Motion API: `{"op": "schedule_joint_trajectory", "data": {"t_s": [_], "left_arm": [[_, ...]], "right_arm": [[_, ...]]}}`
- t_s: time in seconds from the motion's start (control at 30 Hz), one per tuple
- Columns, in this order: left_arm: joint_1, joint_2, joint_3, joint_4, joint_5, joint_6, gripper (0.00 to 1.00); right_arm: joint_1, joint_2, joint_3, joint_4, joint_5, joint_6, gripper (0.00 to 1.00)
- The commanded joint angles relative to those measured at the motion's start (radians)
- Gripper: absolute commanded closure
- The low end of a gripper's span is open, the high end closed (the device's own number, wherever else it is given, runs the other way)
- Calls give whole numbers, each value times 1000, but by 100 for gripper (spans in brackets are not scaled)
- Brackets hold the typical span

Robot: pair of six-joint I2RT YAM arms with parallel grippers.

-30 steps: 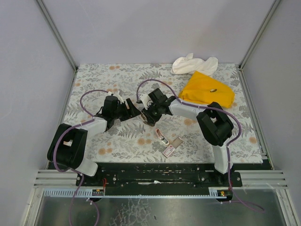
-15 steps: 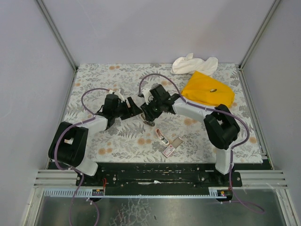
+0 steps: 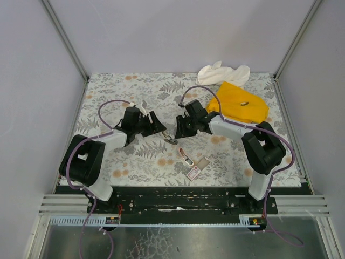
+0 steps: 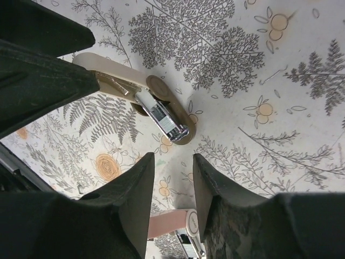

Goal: Load the staples into the stapler

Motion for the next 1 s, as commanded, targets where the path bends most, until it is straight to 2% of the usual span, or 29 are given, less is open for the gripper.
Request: {"op": "schedule_joint_trajectory", "data": {"t_s": [0.0, 0.3, 0.67, 0.83, 0.97], "left_arm": [[-23, 2, 34, 13, 7, 32, 38], [-83, -21, 20, -4, -21, 23, 41], [-221, -18, 16, 2, -61, 18, 42], [-270, -31, 19, -20, -112, 21, 43], [-268, -75, 24, -41, -159, 51, 42]], "right_arm": [[5, 0, -4, 49, -43, 87, 59], [5, 68, -6, 84, -82, 106, 57], [5, 131, 15, 86, -71, 103, 63], [5, 125, 15, 68, -59, 83, 65], [4, 63, 15, 15, -23, 27, 61]]}}
